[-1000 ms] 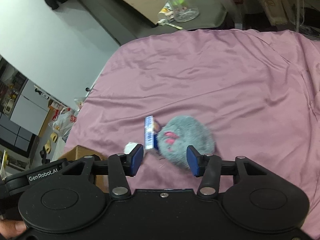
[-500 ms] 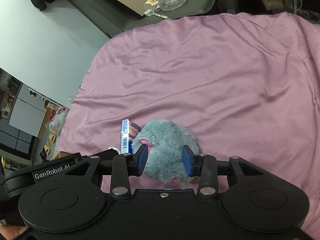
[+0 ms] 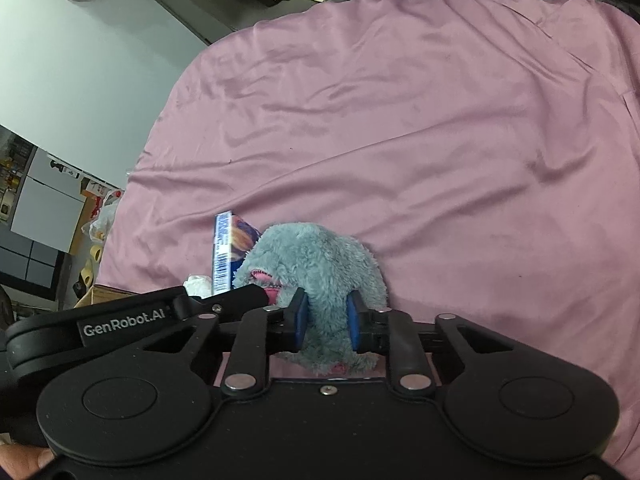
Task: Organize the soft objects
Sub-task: 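Close the left tool on the grey fluffy plush while the right tool grasps it too, then carry the grey fluffy plush over the box with both tools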
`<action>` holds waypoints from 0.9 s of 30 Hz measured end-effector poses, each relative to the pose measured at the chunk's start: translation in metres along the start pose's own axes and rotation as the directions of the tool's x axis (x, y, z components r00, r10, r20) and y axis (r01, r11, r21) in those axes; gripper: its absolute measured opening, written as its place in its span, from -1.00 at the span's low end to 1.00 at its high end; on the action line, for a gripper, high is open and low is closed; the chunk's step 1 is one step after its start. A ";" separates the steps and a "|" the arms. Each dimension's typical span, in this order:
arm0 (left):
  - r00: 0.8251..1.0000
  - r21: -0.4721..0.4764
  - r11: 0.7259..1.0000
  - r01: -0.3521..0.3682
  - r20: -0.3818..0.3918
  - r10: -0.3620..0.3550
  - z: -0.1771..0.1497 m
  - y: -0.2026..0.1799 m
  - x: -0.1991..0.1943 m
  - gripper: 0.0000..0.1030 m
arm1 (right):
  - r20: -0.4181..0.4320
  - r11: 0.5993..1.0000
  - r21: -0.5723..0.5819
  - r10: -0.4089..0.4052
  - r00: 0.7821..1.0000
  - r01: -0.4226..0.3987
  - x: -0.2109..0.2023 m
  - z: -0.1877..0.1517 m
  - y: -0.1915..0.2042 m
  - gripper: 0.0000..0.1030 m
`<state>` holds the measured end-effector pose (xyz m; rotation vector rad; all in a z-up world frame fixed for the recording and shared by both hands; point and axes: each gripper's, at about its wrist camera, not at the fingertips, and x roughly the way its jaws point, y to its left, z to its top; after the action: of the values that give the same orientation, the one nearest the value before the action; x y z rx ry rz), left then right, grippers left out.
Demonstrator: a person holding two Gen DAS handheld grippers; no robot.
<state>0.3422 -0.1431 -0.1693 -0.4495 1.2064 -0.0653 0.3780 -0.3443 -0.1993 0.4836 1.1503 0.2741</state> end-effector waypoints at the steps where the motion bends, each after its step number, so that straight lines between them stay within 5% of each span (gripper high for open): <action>1: 1.000 0.000 1.000 0.000 -0.002 0.000 -0.001 -0.001 0.001 -0.38 | 0.001 1.000 0.000 0.000 1.000 0.000 -0.001 0.000 0.000 -0.67; 4: 1.000 -0.017 1.000 0.012 -0.024 -0.013 -0.003 0.000 0.006 -0.38 | -0.001 1.000 0.008 0.001 1.000 -0.001 -0.004 -0.002 -0.001 -0.71; 7: 0.998 -0.034 0.998 0.046 -0.034 -0.047 -0.007 0.001 0.006 -0.70 | -0.002 1.000 0.006 -0.003 1.000 0.003 -0.008 -0.007 0.001 -0.72; 10: 0.998 -0.025 0.998 0.054 -0.023 -0.055 -0.011 -0.003 -0.001 -0.76 | 0.013 1.000 0.009 -0.010 1.000 0.010 -0.016 -0.012 0.003 -0.73; 27: 0.991 0.024 0.996 0.089 0.098 -0.091 -0.020 0.004 -0.077 -0.77 | 0.103 0.998 -0.067 0.017 0.995 -0.010 -0.069 -0.027 0.058 -0.72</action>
<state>0.2954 -0.1239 -0.1079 -0.4842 1.0875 -0.1307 0.3286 -0.3190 -0.1239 0.4426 1.0345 0.2947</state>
